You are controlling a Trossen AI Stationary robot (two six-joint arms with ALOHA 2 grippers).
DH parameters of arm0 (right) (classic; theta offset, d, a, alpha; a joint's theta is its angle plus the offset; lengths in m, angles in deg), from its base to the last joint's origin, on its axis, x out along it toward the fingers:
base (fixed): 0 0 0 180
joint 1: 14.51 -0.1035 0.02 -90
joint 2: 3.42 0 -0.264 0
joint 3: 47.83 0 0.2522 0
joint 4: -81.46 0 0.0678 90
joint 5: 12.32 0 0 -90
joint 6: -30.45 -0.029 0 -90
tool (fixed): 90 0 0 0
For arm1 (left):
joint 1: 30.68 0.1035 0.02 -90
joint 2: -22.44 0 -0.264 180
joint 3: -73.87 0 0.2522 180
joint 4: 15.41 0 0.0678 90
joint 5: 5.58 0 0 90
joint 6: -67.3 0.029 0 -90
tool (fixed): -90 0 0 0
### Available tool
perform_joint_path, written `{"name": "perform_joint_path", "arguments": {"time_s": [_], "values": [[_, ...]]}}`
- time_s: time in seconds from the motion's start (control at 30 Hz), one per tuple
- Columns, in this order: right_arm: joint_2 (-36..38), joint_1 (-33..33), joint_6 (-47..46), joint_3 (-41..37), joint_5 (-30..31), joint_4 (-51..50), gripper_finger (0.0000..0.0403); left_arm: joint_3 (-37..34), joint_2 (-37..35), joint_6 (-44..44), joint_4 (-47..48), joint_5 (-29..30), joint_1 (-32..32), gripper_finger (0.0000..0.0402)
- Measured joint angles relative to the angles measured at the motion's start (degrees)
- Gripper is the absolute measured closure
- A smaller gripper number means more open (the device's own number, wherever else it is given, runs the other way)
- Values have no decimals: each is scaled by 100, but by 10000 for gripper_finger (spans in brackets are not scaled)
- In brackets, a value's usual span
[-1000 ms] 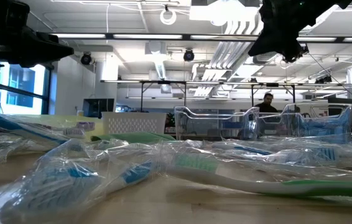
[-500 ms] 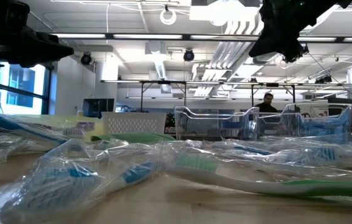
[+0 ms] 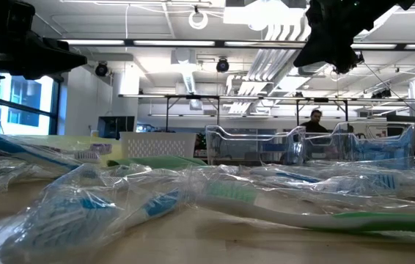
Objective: Pick & Place Toothbrushes
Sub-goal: Put the orange toothbrush into the yellow bin
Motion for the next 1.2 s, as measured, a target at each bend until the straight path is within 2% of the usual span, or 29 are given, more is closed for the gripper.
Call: {"name": "perform_joint_path", "arguments": {"time_s": [0.2, 0.53, 0.73, 0.9, 1.1, 1.2], "values": [[0, -297, 33, 0, -179, 76, 401, 0, -1, -1, 0, 0, -1, 398], [0, -788, 313, 0, -191, 964, 401, 0, 0, 0, -1, 0, -1, 398], [-83, -956, 151, 0, 116, 422, 401, 0, 0, -1, -1, 0, -1, 398], [-118, -1106, -590, -2, 98, -213, 401, 0, 0, 30, 0, 0, 0, 398], [-122, -1314, -1039, -2, 136, -472, 401, 0, 1, 705, 0, 0, -2, 398], [-122, -1421, -1051, -2, 135, -473, 401, 0, -1, 765, 0, 0, -2, 398]]}}
